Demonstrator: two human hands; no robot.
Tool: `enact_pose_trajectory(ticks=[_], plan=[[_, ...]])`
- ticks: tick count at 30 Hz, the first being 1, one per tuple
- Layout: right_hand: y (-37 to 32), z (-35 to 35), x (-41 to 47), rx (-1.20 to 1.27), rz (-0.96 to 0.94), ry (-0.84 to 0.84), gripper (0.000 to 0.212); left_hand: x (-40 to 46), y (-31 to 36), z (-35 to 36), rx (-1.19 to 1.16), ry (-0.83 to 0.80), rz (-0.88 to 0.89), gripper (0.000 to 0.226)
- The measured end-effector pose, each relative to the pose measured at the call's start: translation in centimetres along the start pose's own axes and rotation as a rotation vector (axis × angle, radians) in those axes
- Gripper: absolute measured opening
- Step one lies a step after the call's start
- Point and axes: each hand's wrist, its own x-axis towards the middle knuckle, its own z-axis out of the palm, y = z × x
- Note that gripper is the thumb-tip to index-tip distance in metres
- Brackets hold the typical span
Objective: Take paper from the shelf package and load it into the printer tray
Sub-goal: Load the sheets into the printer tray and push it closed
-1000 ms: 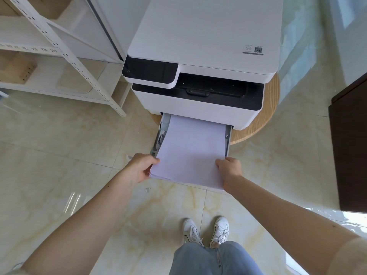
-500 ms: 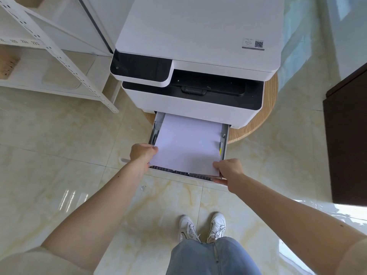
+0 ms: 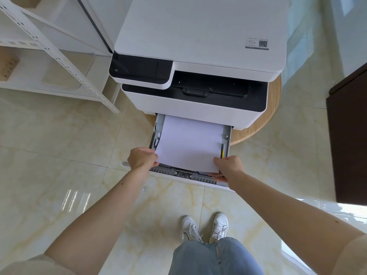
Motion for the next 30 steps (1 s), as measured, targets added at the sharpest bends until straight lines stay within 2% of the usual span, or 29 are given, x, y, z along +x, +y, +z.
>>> enact_pose_trajectory(ticks=[4,7,10,13,19,22,24,25,27,30], plan=[[0.4,0.0,-0.2,-0.094,0.034,0.006,0.02,-0.2,-0.8,0.5,0.043,0.027,0.089,0.019],[0.5,0.4,-0.2,-0.146,-0.007,0.047,0.018,-0.4,-1.4,0.6,0.074,0.044,0.155,0.019],[0.9,0.7,-0.3,-0.134,-0.036,0.089,0.013,-0.4,-2.2,0.5,0.105,0.064,0.248,0.017],[1.4,1.2,-0.3,-0.098,-0.051,0.132,0.018,-0.8,-2.8,0.6,0.155,0.087,0.367,0.015],[1.7,1.5,0.1,-0.09,-0.064,0.154,0.017,-1.3,-3.6,0.3,0.43,0.145,0.742,0.03],[1.8,1.6,0.3,-0.088,-0.062,0.154,0.019,-0.5,-4.2,0.1,0.579,0.114,1.067,0.03],[1.9,1.5,0.4,-0.077,-0.055,0.152,0.017,-0.3,-4.5,0.2,0.62,-0.017,1.251,0.011],[1.9,1.5,0.4,-0.072,-0.052,0.148,0.016,-0.5,-4.6,0.2,0.647,-0.121,1.297,0.016],[2.0,1.5,0.6,-0.064,-0.047,0.137,0.019,-0.9,-4.8,0.3,0.771,-0.314,1.333,0.042],[2.1,1.5,0.7,-0.064,-0.05,0.137,0.016,-1.2,-5.5,0.7,0.921,-0.427,1.342,0.061]])
